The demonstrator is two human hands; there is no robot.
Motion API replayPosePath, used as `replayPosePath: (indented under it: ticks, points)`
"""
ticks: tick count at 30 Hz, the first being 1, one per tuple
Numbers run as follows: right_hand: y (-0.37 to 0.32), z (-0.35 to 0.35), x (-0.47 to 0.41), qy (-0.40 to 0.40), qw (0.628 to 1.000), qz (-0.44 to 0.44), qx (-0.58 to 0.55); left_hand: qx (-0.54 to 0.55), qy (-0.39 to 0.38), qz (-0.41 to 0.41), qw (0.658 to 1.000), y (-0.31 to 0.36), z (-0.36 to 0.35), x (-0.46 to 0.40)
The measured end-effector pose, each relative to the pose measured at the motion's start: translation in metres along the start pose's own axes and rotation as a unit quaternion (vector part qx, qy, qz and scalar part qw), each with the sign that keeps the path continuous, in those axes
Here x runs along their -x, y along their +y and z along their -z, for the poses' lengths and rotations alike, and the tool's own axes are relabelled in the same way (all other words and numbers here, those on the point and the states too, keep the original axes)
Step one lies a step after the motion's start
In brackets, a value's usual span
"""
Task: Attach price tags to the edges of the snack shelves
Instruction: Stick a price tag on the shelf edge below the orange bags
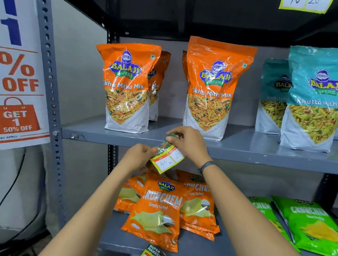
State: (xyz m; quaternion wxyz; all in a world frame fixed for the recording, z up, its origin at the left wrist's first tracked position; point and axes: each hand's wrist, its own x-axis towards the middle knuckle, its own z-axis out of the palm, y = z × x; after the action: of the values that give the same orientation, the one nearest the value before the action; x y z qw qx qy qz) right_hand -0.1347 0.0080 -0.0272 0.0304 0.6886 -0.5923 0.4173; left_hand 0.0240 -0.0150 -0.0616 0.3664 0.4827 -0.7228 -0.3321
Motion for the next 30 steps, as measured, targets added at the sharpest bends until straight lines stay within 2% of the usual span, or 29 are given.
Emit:
replayPosePath:
  ticks: [3,5,9,15,18,22,25,30]
  points:
    - [0.000,-0.001,0.002,0.012,1.000,-0.009,0.001,-0.113,0.029,-0.043,0.992,0.000,0.003,-0.002]
    - [0.000,-0.001,0.008,0.033,0.999,-0.008,0.021,-0.155,0.041,-0.057,0.985,-0.003,0.003,-0.002]
    - [0.004,0.000,0.028,0.078,0.996,0.016,0.049,-0.215,0.117,-0.117,0.962,-0.011,0.010,0.001]
    - [0.011,-0.001,0.046,0.049,0.985,0.053,0.157,-0.338,0.135,-0.199,0.910,-0.014,0.014,-0.001]
    - [0.010,-0.002,0.046,0.051,0.982,0.054,0.172,-0.357,0.154,-0.227,0.893,-0.013,0.013,-0.003]
    - [0.008,0.000,0.044,0.069,0.991,0.039,0.112,-0.337,0.168,-0.218,0.900,-0.010,0.016,-0.006]
    - [0.006,0.003,0.041,0.087,0.994,0.021,0.066,-0.347,0.191,-0.215,0.893,-0.003,0.014,-0.009]
    - [0.003,0.004,0.038,0.100,0.993,0.009,0.060,-0.347,0.211,-0.188,0.894,0.003,0.010,-0.007]
